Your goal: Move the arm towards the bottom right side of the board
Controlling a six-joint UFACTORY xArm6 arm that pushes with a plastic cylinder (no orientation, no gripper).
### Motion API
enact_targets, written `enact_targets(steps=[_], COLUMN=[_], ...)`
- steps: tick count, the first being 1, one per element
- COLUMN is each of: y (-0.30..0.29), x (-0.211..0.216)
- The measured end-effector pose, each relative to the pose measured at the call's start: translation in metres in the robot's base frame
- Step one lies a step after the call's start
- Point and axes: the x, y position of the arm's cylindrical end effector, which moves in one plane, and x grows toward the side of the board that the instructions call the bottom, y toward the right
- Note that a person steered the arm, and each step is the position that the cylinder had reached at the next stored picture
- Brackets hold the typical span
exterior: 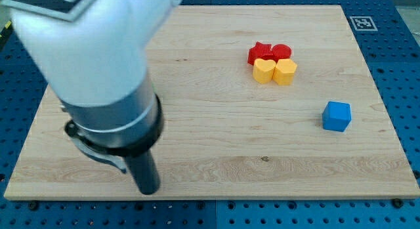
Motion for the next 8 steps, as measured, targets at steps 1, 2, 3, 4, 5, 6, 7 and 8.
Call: enact_targets(steps=[1, 2, 3, 4, 5, 6, 7, 8], y=[0.049, 0.074, 0.074, 0.08, 0.099, 0.124, 0.128, 0.129], x=[0.001, 0.001, 0.001, 0.001, 0.001, 0.001, 0.001, 0.001])
